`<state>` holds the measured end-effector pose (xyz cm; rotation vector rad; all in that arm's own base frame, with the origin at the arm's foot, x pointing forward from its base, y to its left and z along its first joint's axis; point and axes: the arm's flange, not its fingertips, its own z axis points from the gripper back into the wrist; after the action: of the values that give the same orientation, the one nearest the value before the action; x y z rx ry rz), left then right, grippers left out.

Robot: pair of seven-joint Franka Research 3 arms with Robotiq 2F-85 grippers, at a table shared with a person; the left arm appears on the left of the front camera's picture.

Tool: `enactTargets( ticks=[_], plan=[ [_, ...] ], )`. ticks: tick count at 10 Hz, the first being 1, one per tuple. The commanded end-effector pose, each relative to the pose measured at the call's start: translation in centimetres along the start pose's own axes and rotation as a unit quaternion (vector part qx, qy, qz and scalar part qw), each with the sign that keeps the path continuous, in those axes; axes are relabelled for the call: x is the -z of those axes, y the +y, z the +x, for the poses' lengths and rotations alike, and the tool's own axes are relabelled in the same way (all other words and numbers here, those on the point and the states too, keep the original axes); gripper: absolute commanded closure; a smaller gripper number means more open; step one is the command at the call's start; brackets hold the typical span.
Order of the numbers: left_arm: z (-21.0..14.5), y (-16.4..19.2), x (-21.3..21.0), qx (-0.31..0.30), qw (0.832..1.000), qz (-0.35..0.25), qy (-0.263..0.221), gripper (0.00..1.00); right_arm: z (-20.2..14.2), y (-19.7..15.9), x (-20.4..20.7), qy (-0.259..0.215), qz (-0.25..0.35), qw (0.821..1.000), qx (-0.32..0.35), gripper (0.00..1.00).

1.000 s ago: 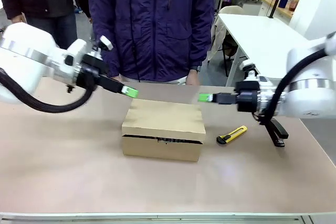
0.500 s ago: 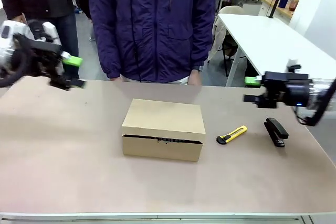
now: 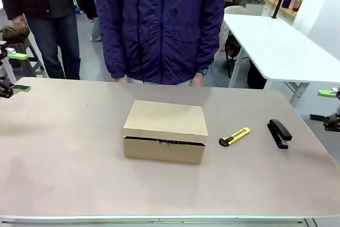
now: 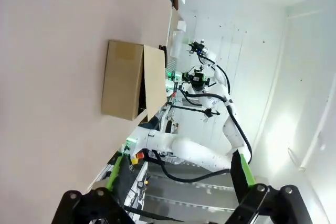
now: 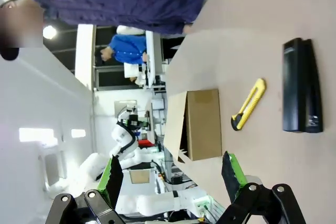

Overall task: Pack the item into the box.
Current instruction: Close the Mailer Box.

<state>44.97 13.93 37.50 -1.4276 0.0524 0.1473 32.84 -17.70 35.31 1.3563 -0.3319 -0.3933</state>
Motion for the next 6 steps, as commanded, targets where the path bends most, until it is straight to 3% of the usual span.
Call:
enactTargets(
  ticks=[1, 2, 3, 6],
  plan=[
    [0.8, 0.5, -1.6, 0.011, 1.000, -0.026, 0.004, 0.00, 3.3, -0.8, -1.0, 0.003, 0.027, 0.999, 0.024, 0.00],
    [1.2, 1.0, -1.7, 0.008, 0.999, -0.030, -0.034, 0.00, 3.3, -0.8, -0.2, -0.003, 0.028, 0.999, 0.015, 0.00],
    [0.4, 0.7, -1.0, -0.004, 1.000, -0.007, -0.001, 0.00, 1.2, -0.9, -0.9, -0.001, 0.005, 1.000, 0.013, 0.00],
    [0.4, 0.7, -1.0, -0.004, 1.000, -0.007, -0.001, 0.00, 1.2, -0.9, -0.9, -0.001, 0.005, 1.000, 0.013, 0.00]
  ],
)
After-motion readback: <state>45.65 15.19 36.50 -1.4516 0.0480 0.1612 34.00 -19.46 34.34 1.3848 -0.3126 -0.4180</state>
